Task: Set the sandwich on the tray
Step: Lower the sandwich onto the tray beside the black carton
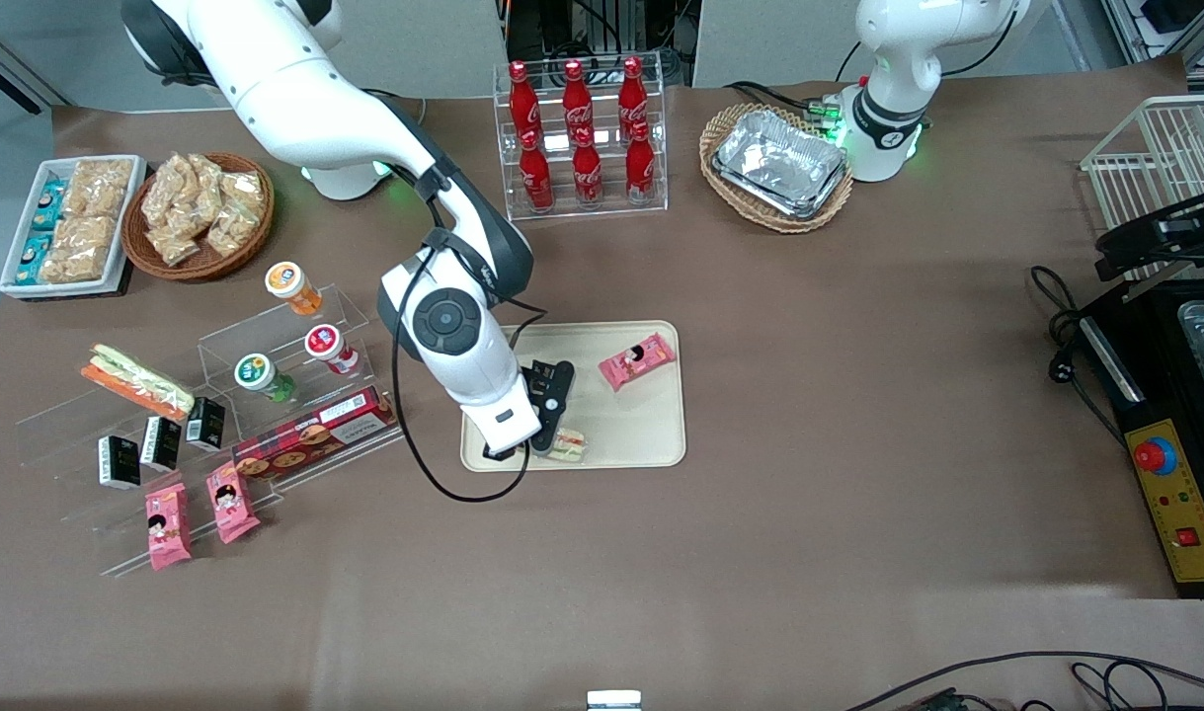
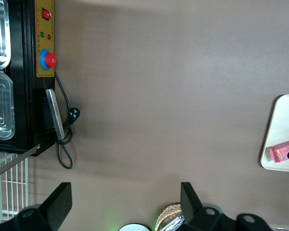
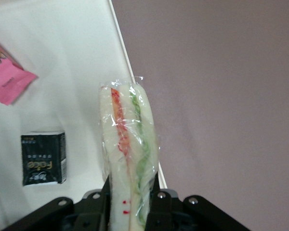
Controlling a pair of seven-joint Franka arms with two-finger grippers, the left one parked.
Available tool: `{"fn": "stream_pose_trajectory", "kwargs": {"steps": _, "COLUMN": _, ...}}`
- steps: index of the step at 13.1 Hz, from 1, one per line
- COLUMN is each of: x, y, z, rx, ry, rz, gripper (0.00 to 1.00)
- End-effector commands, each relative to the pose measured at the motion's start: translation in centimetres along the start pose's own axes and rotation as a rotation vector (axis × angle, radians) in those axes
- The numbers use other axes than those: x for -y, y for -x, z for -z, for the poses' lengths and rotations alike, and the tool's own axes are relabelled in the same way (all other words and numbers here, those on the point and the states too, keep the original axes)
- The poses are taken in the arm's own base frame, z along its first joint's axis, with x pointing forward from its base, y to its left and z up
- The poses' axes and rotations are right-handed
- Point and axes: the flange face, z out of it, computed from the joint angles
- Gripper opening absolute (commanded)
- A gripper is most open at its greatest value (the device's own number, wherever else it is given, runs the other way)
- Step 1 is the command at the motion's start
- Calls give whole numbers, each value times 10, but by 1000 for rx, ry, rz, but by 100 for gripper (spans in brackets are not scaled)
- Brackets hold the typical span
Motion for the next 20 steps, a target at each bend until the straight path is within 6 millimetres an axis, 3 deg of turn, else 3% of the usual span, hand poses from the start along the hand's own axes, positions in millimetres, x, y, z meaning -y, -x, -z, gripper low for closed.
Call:
{"fn": "stream_pose_trajectory", "kwargs": {"steps": 1, "x": 6, "y": -16, "z": -18, "rx": -8, "ry": 32, "rz": 110, "gripper": 30}}
{"fn": "stream_pose_trajectory", "kwargs": {"steps": 4, "x": 26, "y": -28, "z": -40, "rx": 41, "ry": 59, "rz": 194, "gripper": 34}}
{"fn": "stream_pose_trajectory", "kwargs": {"steps": 8, "x": 29, "y": -30, "z": -71, "rx": 22, "ry": 69, "rz": 202, "gripper": 35}}
{"fn": "stream_pose_trajectory", "kwargs": {"steps": 10, "x": 35, "y": -37, "z": -76, "rx": -1, "ry": 82, "rz": 214, "gripper": 37}}
{"fn": "stream_pose_trajectory", "kwargs": {"steps": 12, "x": 34, "y": -37, "z": -76, "rx": -7, "ry": 79, "rz": 193, "gripper": 86}}
{"fn": "stream_pose_trajectory", "kwargs": {"steps": 13, "x": 33, "y": -36, "z": -76, "rx": -11, "ry": 73, "rz": 155, "gripper": 99}}
{"fn": "stream_pose_trajectory", "kwargs": {"steps": 16, "x": 29, "y": -37, "z": -55, "rx": -65, "ry": 11, "rz": -116, "gripper": 100}}
{"fn": "stream_pose_trajectory", "kwargs": {"steps": 20, "x": 19, "y": -27, "z": 1, "rx": -50, "ry": -10, "rz": -171, "gripper": 100}}
